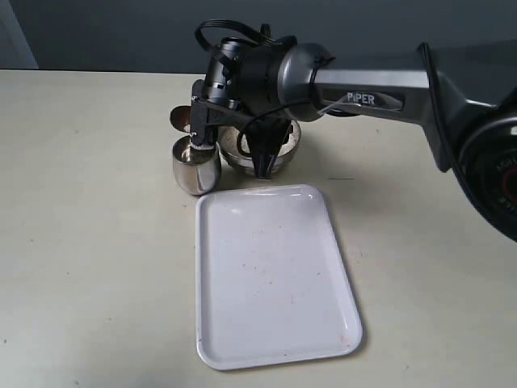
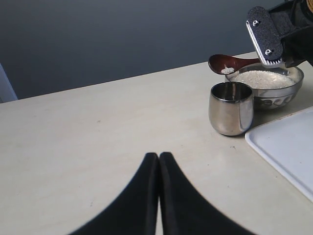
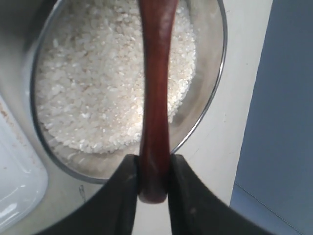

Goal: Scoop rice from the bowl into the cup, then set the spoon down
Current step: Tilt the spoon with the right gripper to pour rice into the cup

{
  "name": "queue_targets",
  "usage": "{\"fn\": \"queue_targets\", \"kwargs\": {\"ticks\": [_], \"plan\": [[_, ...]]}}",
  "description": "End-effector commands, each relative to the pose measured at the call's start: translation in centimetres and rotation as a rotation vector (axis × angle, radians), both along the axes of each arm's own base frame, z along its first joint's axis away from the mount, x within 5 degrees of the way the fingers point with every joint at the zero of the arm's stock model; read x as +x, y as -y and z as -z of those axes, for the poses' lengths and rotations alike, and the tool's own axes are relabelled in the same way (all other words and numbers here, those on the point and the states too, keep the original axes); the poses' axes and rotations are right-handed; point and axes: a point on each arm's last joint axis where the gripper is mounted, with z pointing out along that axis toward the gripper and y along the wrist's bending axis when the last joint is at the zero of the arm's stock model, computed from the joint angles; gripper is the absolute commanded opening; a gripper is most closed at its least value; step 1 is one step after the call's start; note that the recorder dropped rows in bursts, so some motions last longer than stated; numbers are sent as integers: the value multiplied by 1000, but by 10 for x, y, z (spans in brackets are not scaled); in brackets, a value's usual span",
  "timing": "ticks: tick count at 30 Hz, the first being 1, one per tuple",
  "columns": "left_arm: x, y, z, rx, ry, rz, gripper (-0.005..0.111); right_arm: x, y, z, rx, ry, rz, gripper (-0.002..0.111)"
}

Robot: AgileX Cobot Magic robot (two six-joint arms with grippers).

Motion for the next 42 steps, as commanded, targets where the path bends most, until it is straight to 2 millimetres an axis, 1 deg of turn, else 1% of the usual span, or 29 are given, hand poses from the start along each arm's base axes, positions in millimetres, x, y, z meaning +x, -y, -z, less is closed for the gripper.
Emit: {"fn": "queue_targets", "kwargs": {"ticks": [1,11,19,35,38,42], "plan": [[0,0,-2,-11,18,1,1,0,-2,0,-3,40,12,-1],[0,0,-2,-11,18,1,1,0,-2,4,-2,39,33,-1],[0,0,-2,-11,18,1,1,2,-2,2,10,77,52,-1],[0,0,-2,-9,19,1,1,2,-1,2,25,82,75,-1],[0,0,-2,-9,19,1,1,0,2,9,-2,80,64,-1],[0,0,-2,-9,19,1,1,-8,7,25,-56,78,42,-1]]}}
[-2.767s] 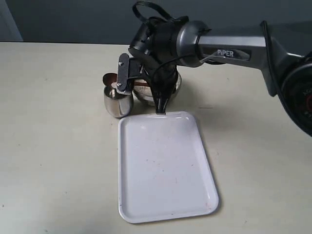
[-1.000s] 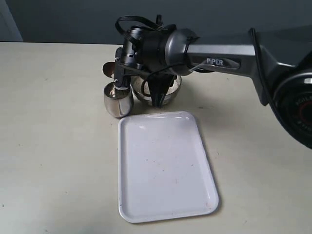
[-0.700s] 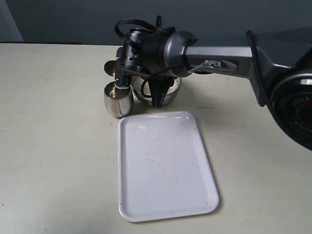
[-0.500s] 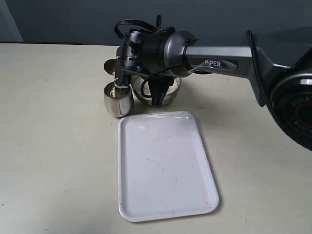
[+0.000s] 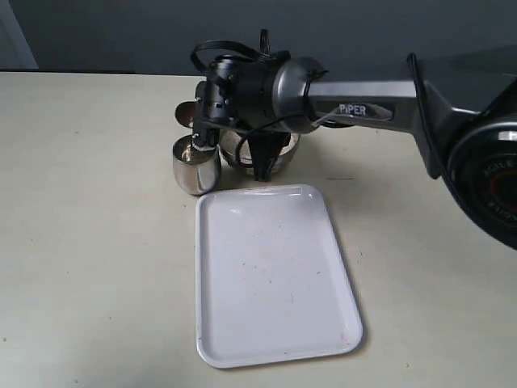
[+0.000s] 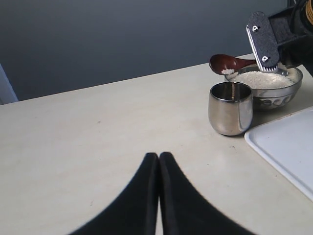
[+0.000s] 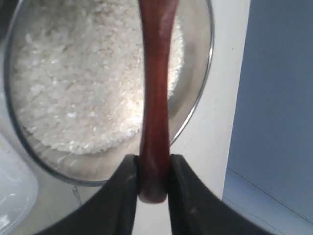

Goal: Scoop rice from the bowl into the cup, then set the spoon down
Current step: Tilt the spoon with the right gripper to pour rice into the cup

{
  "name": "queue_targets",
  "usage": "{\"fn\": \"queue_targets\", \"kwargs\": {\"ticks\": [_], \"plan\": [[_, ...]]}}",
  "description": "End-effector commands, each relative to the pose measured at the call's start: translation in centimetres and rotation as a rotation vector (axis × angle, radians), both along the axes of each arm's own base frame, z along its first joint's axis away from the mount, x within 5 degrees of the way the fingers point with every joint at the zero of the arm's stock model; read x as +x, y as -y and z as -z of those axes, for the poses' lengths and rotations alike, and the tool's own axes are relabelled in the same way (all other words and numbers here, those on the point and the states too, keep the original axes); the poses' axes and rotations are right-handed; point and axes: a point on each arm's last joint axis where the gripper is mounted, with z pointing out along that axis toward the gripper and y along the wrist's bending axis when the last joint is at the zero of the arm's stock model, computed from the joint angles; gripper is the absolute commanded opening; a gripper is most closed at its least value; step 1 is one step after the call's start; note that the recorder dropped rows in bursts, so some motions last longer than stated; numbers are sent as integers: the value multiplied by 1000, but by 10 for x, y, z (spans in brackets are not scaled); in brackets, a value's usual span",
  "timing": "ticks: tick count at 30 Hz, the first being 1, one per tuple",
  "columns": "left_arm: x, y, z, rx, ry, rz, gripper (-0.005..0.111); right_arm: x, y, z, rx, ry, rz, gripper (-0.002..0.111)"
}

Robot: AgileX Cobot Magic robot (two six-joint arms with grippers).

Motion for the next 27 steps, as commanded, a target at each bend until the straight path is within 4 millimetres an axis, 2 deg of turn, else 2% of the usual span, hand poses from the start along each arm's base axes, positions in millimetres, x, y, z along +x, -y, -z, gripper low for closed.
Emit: {"fn": "queue_targets", "kwargs": {"ticks": [1,27], "plan": [[0,0,-2,-9,19,1,1,-8,4,13,-48,9,-19,-1],[0,0,-2,-9,19,1,1,-7,0,9,-25,116,-27,-1]]}}
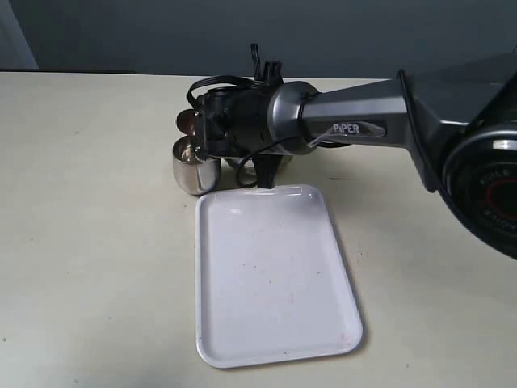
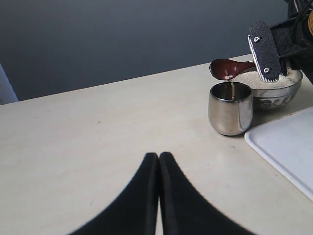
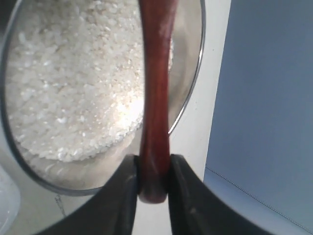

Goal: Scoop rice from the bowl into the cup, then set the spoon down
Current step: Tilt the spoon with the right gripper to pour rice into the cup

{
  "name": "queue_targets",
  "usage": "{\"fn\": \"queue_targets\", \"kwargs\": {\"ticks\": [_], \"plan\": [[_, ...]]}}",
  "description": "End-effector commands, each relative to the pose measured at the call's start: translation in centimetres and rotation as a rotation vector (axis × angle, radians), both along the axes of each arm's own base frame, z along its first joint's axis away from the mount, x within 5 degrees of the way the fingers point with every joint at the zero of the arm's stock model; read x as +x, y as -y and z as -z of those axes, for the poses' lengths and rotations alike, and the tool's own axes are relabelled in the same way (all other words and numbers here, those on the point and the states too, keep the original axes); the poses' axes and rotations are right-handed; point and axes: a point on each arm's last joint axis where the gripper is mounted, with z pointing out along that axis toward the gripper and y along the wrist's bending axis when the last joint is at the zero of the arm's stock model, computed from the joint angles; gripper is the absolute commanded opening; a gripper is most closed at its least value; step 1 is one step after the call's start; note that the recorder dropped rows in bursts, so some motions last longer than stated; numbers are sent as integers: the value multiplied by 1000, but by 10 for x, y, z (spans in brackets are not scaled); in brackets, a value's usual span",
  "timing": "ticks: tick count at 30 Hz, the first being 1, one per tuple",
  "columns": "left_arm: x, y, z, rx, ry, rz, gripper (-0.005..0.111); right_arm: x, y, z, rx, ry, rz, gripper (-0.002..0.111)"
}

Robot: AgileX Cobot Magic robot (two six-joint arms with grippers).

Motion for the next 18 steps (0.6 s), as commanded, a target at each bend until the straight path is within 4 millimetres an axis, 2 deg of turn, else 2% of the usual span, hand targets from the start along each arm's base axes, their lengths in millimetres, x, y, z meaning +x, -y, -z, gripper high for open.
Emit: {"fn": "queue_targets", "kwargs": {"ticks": [1,18], "plan": [[0,0,-2,-9,19,1,1,-1,0,-2,2,16,1,-1],[0,0,-2,-9,19,1,1,-5,-3,-5,-21,60,7,-1]]}}
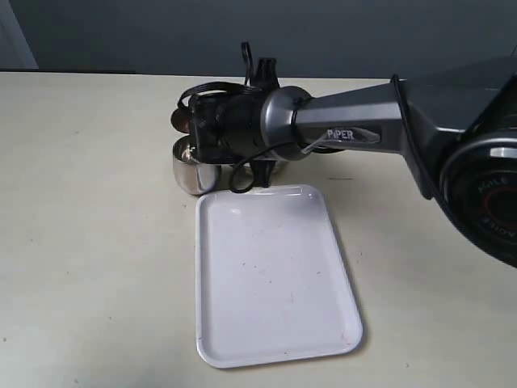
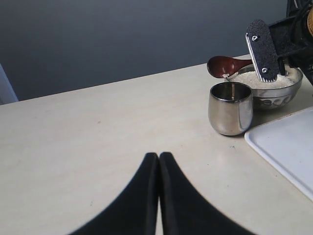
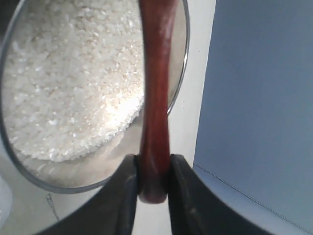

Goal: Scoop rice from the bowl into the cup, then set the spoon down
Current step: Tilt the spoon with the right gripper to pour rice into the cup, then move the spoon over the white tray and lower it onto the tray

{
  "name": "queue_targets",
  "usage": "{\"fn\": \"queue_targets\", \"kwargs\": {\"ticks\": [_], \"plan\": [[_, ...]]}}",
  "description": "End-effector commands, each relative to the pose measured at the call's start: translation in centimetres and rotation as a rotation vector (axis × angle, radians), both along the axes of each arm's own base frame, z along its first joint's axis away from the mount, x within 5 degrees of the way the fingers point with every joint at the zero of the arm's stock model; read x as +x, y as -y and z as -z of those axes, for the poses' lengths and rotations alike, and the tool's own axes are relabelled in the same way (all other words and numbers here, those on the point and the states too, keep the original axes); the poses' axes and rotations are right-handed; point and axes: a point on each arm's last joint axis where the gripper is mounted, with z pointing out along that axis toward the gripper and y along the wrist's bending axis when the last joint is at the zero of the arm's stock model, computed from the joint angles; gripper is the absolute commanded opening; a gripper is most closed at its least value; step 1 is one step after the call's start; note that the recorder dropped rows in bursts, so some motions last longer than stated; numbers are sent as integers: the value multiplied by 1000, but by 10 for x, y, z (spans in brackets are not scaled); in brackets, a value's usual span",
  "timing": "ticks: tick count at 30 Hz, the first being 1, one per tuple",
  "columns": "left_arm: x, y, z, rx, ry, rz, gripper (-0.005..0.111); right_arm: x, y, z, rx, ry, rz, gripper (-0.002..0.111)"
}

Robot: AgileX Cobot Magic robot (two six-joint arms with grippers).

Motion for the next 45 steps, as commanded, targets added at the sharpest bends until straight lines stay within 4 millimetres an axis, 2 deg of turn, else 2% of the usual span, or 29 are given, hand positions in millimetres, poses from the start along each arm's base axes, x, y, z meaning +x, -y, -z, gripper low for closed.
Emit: {"fn": "queue_targets", "kwargs": {"ticks": [1,6,10,16,19,23,27,32,35,38,42,45], "plan": [[0,0,-2,-9,19,1,1,0,3,-2,-12,14,15,-1],[0,0,-2,-9,19,1,1,0,4,-2,-5,23,42,-1],[0,0,-2,-9,19,1,1,-6,-3,-4,-4,51,10,-1],[0,0,-2,-9,19,1,1,-11,7,13,-65,78,-13,-1],[0,0,-2,-9,19,1,1,-15,6,16,-68,92,-27,-1],[0,0,-2,-9,19,1,1,-15,5,11,-34,104,-25,-1],[0,0,-2,-9,19,1,1,-19,9,-5,30,78,29,-1],[0,0,-2,-9,19,1,1,-33,25,-42,163,-59,181,-1],[0,0,-2,-9,19,1,1,-50,39,-62,222,-240,287,-1],[0,0,-2,-9,19,1,1,-64,47,-72,291,-433,371,-1],[0,0,-2,-9,19,1,1,-71,54,-71,306,-615,424,-1],[0,0,-2,-9,19,1,1,-73,60,-57,301,-715,455,-1]]}}
